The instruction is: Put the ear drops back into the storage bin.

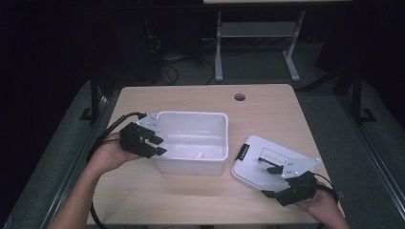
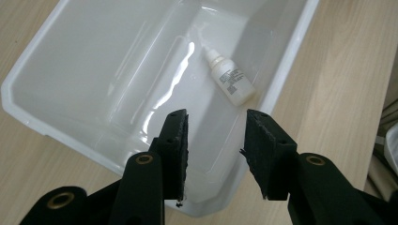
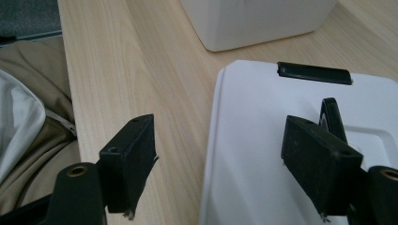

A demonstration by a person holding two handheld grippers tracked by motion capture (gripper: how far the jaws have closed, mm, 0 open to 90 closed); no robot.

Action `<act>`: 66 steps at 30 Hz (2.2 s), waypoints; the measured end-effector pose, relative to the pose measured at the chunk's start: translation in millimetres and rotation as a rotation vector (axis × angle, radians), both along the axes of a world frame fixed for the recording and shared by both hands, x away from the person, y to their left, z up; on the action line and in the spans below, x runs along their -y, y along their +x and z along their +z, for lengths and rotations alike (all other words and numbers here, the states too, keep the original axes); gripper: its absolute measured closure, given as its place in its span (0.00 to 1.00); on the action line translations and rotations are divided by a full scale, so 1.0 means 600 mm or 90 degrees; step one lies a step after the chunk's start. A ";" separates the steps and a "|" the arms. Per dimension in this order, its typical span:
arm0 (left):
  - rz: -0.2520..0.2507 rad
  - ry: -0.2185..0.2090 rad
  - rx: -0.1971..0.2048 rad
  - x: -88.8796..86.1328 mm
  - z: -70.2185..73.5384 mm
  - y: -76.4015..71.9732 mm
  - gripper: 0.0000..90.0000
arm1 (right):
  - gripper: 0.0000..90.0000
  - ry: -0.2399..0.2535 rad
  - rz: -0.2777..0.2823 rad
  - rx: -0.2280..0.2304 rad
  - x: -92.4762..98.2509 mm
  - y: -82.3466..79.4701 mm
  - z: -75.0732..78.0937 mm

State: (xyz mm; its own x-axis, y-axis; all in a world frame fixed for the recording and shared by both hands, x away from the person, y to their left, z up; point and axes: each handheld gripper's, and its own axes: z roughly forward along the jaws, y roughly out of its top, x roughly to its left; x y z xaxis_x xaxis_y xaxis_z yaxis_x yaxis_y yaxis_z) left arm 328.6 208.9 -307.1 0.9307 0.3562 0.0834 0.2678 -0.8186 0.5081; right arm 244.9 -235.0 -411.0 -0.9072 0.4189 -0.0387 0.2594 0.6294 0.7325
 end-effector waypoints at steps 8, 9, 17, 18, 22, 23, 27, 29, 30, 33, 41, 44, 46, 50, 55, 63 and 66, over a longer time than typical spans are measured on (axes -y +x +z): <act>-0.001 -0.010 0.006 -0.019 0.011 -0.022 0.65 | 0.29 0.000 -0.007 -0.002 0.000 -0.002 0.003; -0.001 -0.010 0.006 -0.019 0.011 -0.022 0.65 | 0.29 0.000 -0.007 -0.002 0.000 -0.002 0.003; -0.001 -0.021 0.017 -0.034 0.014 -0.040 0.64 | 0.29 -0.005 -0.004 0.005 -0.001 -0.005 0.011; -0.001 -0.022 0.018 -0.035 0.013 -0.045 0.64 | 0.29 -0.005 -0.005 0.007 0.000 -0.004 0.012; -0.001 -0.024 0.022 -0.040 0.011 -0.052 0.63 | 0.29 -0.010 -0.003 0.006 -0.003 -0.003 0.012; -0.002 -0.028 0.021 -0.042 0.010 -0.055 0.63 | 0.29 -0.010 -0.003 0.004 -0.003 -0.003 0.012; 0.000 -0.030 0.021 -0.054 0.003 -0.065 0.63 | 0.29 -0.013 -0.004 0.002 -0.005 -0.001 0.012; 0.002 -0.031 0.023 -0.059 0.002 -0.070 0.63 | 0.29 -0.015 -0.005 0.004 -0.006 0.000 0.014; 0.002 -0.031 0.025 -0.062 0.002 -0.073 0.63 | 0.29 -0.013 -0.008 0.002 -0.006 0.000 0.015; 0.004 -0.037 0.028 -0.070 0.002 -0.081 0.62 | 0.29 -0.014 -0.005 0.004 -0.007 0.002 0.017; 0.008 -0.030 0.035 -0.083 -0.009 -0.096 0.61 | 0.29 -0.014 -0.016 0.005 -0.007 0.007 0.024; 0.012 -0.036 0.036 -0.086 -0.015 -0.101 0.59 | 0.29 -0.012 -0.023 0.002 -0.005 0.011 0.025; 0.017 -0.033 0.036 -0.091 -0.025 -0.106 0.59 | 0.29 -0.013 -0.027 -0.001 -0.004 0.013 0.026; 0.015 -0.036 0.034 -0.095 -0.035 -0.110 0.58 | 0.29 -0.017 -0.029 0.004 -0.005 0.016 0.027; 0.012 -0.045 0.036 -0.100 -0.054 -0.115 0.56 | 0.29 -0.017 -0.036 -0.002 -0.005 0.021 0.030; 0.012 -0.045 0.035 -0.102 -0.074 -0.124 0.54 | 0.30 -0.032 -0.053 -0.017 0.006 0.036 0.028; 0.011 -0.043 0.036 -0.102 -0.084 -0.128 0.53 | 0.32 -0.045 -0.061 -0.024 0.012 0.045 0.027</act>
State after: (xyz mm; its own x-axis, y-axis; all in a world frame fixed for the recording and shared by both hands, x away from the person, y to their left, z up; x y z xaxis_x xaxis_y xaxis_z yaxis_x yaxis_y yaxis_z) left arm 252.0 270.2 -357.7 0.9190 0.3782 0.1110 0.2506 -0.7781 0.5760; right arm 271.6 -242.4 -394.9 -0.8643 0.5016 -0.0381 0.3477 0.6503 0.6755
